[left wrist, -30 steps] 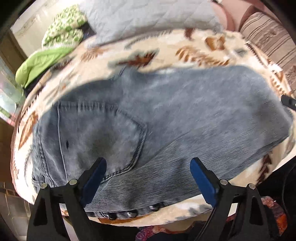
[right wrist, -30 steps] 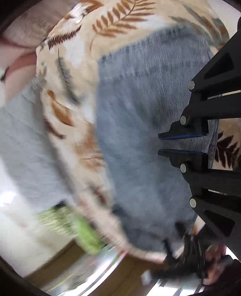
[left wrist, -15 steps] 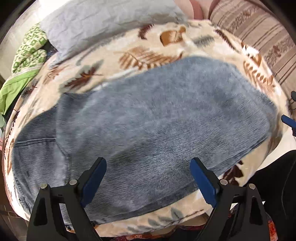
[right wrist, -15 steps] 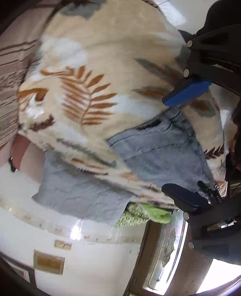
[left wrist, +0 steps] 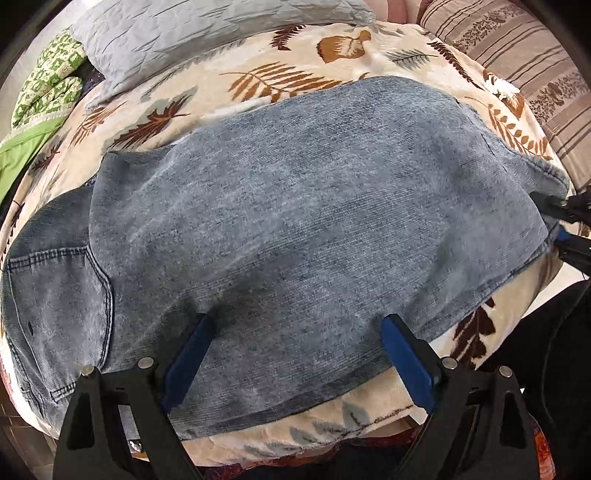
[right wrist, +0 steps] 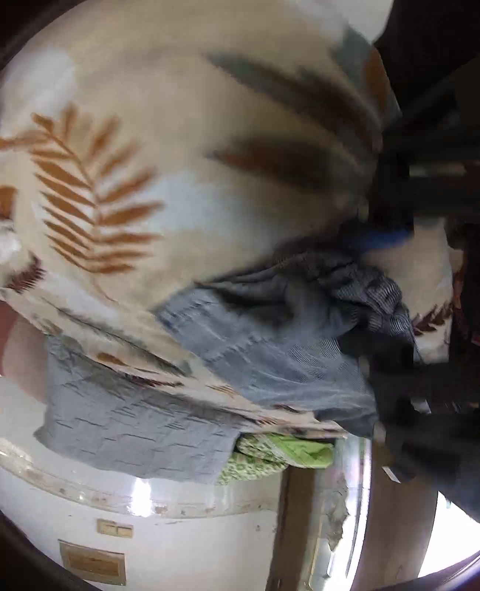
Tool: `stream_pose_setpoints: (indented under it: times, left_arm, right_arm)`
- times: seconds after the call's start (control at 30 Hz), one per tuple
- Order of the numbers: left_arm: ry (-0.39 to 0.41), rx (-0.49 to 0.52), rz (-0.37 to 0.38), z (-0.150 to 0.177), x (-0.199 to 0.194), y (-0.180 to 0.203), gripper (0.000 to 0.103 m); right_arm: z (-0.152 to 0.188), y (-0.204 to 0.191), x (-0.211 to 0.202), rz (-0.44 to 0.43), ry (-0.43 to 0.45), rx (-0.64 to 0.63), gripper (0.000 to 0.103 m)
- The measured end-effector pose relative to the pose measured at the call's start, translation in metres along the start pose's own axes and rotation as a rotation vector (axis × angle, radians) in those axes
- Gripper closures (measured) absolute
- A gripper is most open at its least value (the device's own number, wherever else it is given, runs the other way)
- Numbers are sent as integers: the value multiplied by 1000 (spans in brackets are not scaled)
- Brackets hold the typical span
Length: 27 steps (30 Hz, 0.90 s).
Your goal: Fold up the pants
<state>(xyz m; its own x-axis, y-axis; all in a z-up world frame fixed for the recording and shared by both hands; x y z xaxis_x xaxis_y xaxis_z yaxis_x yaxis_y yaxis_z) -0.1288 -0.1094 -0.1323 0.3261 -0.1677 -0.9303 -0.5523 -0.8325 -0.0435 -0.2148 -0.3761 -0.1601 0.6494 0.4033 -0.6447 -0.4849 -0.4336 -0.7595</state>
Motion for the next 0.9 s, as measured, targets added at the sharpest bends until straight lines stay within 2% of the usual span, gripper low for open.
stream_pose_setpoints:
  times: [0.07,0.2,0.37,0.5,0.63,0.73,0.9]
  left_arm:
    - [5,-15,13,5,-7,-3,9]
    - [29,-73,28,8,-20,-20,9]
    - [76,-197,63,10,-40,-55,9]
    - [132,-269,46,14,-60,-92,9]
    - [169,-330,11,21,-73,-130,9]
    - [191,-378,-15,33,-83,-161,9]
    - [206,-460,-48,57,-92,-200,9]
  right_arm:
    - [0,-7,-1,22,32,-33,75]
    - [-8,-39,-18,-11,114,-99,77]
    - [4,-105,-21,-61,120,-235,77]
    - [31,-159,-4,-106,68,-351,77]
    - [67,-205,32,-76,-7,-504,77]
    - [94,-227,67,-70,-90,-569,77]
    - [131,-236,121,52,-204,-682,72]
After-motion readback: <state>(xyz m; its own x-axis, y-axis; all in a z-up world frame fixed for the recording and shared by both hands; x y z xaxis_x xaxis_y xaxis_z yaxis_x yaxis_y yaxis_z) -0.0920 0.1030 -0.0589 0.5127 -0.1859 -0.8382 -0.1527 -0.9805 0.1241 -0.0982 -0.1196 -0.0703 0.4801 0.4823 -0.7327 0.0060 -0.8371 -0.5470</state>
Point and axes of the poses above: each gripper's, at about its wrist camera, not at the fingertips, and x roughly the way its jaws point, y to its right, z to its underside, the point moved 7 cm from there along x, roughly the way its jaws point, and after that the axes turned 4 degrees about y, right-handed, at the moved point
